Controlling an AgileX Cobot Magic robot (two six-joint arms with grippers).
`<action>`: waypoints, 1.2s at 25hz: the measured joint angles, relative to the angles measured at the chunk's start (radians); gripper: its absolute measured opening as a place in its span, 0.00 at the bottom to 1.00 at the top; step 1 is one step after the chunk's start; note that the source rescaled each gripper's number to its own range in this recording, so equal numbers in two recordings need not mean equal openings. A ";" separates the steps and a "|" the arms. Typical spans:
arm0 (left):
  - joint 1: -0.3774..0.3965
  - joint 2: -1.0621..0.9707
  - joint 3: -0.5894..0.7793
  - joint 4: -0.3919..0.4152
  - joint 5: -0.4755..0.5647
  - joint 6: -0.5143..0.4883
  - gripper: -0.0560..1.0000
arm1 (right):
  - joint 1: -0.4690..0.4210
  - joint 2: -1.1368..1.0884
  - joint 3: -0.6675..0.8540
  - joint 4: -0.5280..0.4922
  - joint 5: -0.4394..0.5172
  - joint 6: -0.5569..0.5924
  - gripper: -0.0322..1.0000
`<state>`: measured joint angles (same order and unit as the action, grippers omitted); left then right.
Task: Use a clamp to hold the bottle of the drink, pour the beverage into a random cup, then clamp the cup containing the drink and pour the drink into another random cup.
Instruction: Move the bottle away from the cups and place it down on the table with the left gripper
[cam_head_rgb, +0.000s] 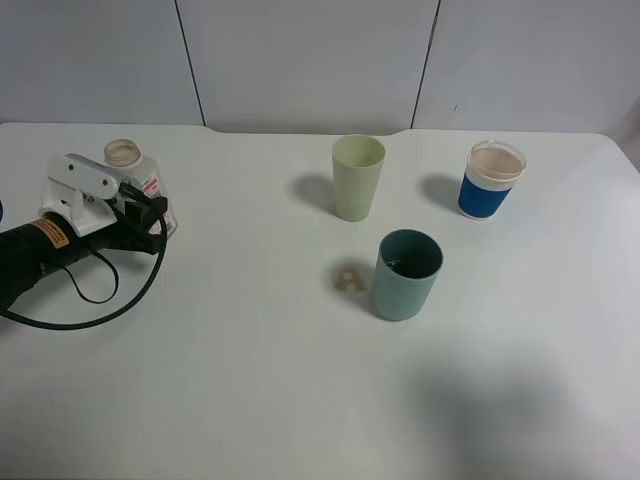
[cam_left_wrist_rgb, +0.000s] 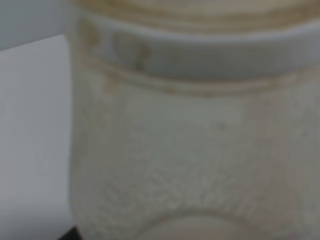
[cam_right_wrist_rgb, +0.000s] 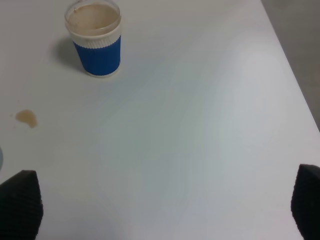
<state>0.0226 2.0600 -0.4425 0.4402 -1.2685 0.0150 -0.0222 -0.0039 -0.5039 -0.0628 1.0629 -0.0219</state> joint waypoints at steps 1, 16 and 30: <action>0.000 0.000 0.000 0.000 0.000 0.000 0.07 | 0.000 0.000 0.000 0.000 0.000 0.000 1.00; 0.000 -0.088 0.000 0.035 0.044 -0.076 0.95 | 0.000 0.000 0.000 0.000 0.000 0.002 1.00; 0.000 -0.309 0.168 -0.011 0.046 -0.116 0.97 | 0.000 0.000 0.000 0.000 0.000 0.002 1.00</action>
<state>0.0226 1.7506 -0.2743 0.4296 -1.2229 -0.1015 -0.0222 -0.0039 -0.5039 -0.0628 1.0629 -0.0200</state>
